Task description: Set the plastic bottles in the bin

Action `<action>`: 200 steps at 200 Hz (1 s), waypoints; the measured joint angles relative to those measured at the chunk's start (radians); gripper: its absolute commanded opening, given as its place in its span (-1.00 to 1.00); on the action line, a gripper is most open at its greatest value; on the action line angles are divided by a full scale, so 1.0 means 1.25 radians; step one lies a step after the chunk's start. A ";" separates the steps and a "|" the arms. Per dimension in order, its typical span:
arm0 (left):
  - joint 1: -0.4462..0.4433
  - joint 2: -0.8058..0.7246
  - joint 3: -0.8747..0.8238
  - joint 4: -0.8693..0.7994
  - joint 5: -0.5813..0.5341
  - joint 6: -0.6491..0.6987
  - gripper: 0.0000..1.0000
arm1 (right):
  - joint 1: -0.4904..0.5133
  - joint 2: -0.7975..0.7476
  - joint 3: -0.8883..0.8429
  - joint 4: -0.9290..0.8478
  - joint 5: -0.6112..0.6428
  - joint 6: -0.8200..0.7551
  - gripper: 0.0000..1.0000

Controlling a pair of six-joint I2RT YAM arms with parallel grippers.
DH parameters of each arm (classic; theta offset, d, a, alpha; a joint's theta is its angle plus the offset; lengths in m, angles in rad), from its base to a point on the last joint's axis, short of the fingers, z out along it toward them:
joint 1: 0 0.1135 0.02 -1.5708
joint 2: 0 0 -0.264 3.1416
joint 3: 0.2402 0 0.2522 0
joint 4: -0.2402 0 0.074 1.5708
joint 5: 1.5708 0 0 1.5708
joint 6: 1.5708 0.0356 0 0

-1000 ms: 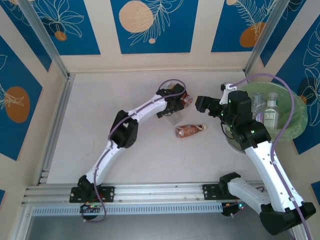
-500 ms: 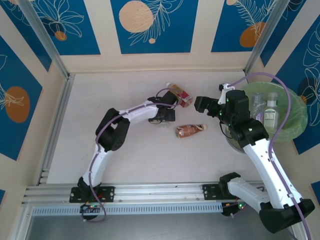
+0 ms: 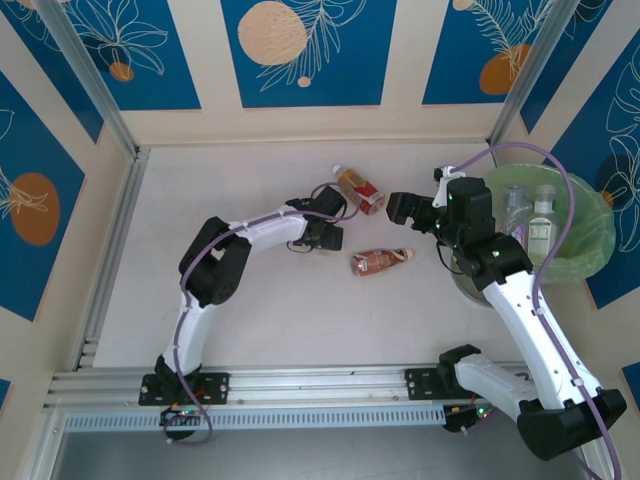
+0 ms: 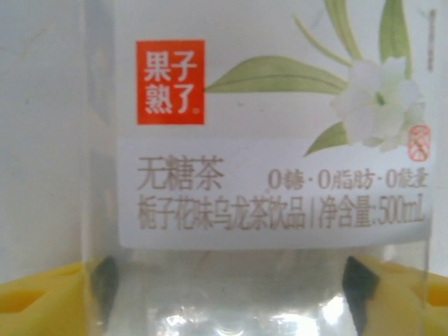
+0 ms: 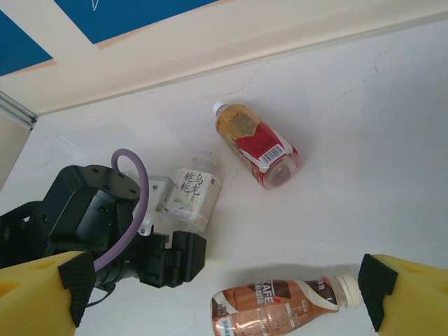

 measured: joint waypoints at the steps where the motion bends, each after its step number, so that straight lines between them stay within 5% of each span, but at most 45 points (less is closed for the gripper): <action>1: 0.000 0.000 -0.001 0.000 0.000 0.000 0.41 | 0.000 0.000 0.000 0.000 0.000 0.000 0.97; 79: 0.000 -0.050 -0.069 0.050 0.026 0.053 0.10 | 0.002 0.022 0.000 0.005 -0.015 0.019 0.97; 200: 0.000 -0.304 -0.256 0.293 0.169 0.127 0.09 | 0.003 0.051 -0.042 0.086 -0.130 0.172 0.98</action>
